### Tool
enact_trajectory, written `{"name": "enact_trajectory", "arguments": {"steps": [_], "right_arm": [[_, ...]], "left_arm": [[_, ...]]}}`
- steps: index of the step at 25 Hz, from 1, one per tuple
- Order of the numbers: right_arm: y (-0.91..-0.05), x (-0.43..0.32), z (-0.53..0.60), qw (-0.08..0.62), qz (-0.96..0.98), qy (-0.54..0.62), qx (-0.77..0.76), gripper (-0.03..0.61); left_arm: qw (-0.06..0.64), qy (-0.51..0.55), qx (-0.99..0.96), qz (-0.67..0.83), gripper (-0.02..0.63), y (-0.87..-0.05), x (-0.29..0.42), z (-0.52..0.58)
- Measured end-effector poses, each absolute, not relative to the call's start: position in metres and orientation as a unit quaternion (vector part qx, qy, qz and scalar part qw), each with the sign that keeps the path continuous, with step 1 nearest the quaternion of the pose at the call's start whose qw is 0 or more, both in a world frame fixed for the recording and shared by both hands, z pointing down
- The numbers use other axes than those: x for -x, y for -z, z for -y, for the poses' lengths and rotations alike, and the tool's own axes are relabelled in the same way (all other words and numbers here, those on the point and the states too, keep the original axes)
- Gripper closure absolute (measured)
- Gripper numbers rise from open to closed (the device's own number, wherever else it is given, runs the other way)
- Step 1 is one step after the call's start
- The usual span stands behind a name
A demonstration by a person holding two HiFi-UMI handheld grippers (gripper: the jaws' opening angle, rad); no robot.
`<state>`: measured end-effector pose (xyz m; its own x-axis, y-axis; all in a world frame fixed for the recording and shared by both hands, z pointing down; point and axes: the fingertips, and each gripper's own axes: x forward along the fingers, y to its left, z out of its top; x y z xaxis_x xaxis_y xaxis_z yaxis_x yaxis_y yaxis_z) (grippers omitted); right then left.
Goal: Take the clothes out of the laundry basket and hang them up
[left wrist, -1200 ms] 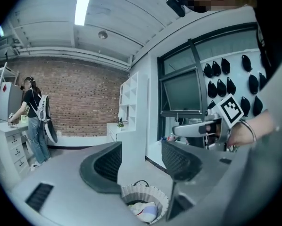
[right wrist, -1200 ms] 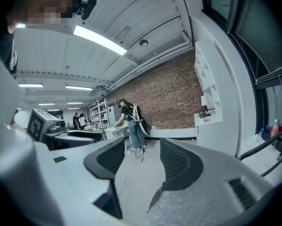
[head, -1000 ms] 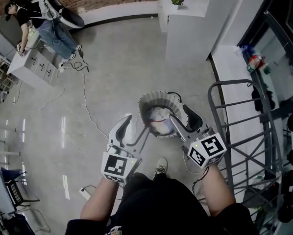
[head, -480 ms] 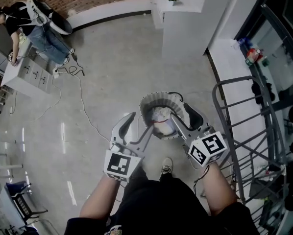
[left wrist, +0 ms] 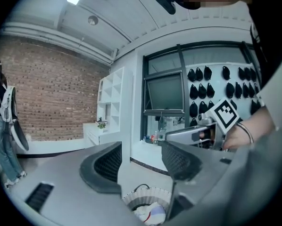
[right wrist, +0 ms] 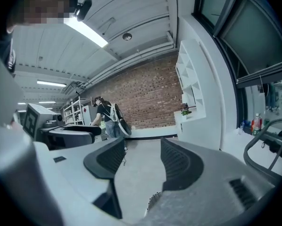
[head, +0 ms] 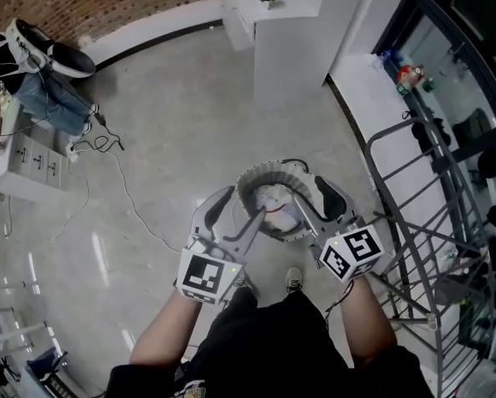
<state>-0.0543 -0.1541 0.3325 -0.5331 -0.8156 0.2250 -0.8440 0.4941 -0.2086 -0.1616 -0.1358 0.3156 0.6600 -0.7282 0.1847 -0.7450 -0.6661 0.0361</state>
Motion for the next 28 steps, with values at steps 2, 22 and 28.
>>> {"name": "enact_trajectory", "arguments": {"steps": [2,22,28], "right_arm": [[-0.336,0.062,0.158,0.051,0.856,-0.147,-0.492,0.33],[-0.434,0.024,0.197,0.1,0.859,-0.184,-0.466,0.325],[-0.489,0.0,0.216,0.115,0.867,-0.208,-0.437,0.323]], "left_arm": [[0.071,-0.084,-0.914,0.39,0.371,-0.318,0.17,0.142],[0.117,-0.101,-0.91,0.385,0.371,-0.404,0.127,0.179],[0.156,-0.137,-0.893,0.398,0.371,-0.447,0.104,0.188]]}}
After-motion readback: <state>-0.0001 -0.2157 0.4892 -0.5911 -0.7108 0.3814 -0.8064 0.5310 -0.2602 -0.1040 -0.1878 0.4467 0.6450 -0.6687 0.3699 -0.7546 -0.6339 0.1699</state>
